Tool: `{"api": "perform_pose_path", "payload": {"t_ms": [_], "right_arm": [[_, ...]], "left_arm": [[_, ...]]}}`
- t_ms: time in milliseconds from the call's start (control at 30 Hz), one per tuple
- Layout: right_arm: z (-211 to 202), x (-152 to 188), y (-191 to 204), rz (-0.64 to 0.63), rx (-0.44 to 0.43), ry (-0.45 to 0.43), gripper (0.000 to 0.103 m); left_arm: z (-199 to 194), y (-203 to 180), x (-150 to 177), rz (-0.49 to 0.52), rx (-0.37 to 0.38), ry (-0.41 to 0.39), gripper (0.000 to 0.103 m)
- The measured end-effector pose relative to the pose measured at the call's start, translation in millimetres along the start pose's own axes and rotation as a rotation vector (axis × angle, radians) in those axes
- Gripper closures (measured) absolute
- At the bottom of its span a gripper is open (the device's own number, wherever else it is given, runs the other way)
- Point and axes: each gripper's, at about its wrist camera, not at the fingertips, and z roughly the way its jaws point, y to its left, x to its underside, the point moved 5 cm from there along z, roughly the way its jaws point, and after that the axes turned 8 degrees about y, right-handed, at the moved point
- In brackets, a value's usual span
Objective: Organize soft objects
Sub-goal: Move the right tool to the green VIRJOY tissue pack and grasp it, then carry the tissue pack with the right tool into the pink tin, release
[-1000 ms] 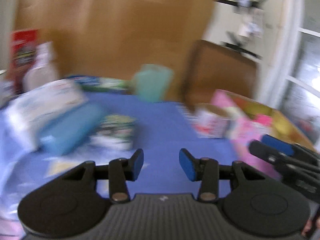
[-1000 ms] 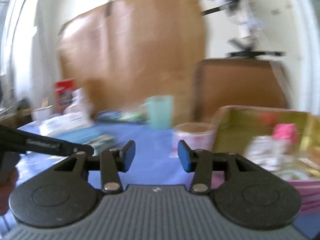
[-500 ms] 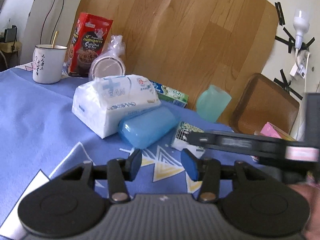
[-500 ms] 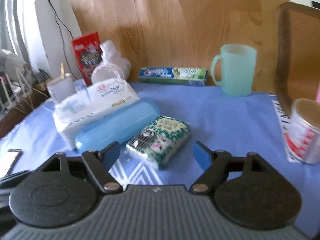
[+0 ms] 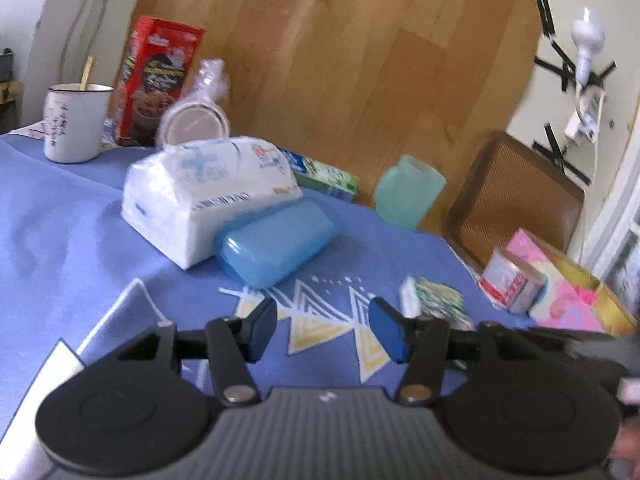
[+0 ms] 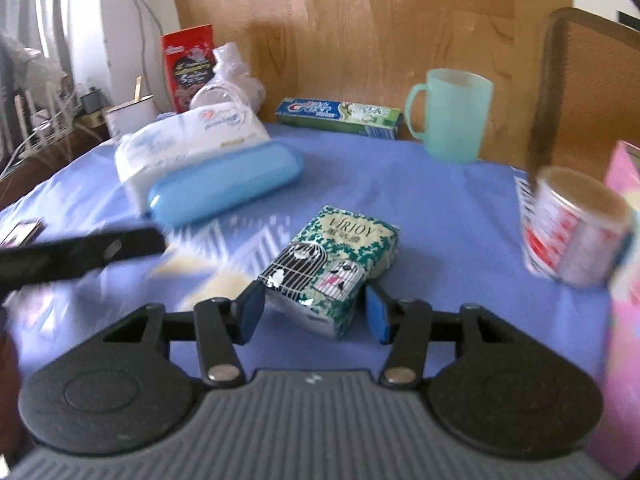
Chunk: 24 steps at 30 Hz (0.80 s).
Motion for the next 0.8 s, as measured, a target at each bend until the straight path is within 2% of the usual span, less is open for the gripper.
{"api": "perform_pose_path", "payload": {"t_ms": [133,200,300,400,500,567,700,800], "right_arm": [[-35,32,-7,0.018,-0.017,-0.012,0.047],[-49,45,-11,0.033,-0.011,-0.021,0.047],[-64,63,-15,0.041,0.009,-0.043,0.047],[-68,70,-15,0.048,0.01,-0.061,0.047],[-71,70,-15,0.061,-0.008,-0.089,0.047],[-77,70,-19,0.069,0.016,-0.117,0.048],[-104,64,-31,0.079,0.072,-0.216,0.048],[-131,56,-46,0.078,0.141,-0.318,0.048]], "left_arm": [[9,-14,5,0.066,0.012,0.084,0.051],[11,-23,9,0.064,0.034,0.129,0.051],[11,-45,14,0.011,0.161,0.212,0.049],[15,-86,24,0.066,0.281,0.31,0.049],[22,-121,34,0.153,0.324,0.379,0.065],[24,-136,35,0.186,0.307,0.376,0.066],[12,-164,18,0.21,0.372,0.337,0.068],[4,-198,3,0.273,0.417,0.274,0.068]]}}
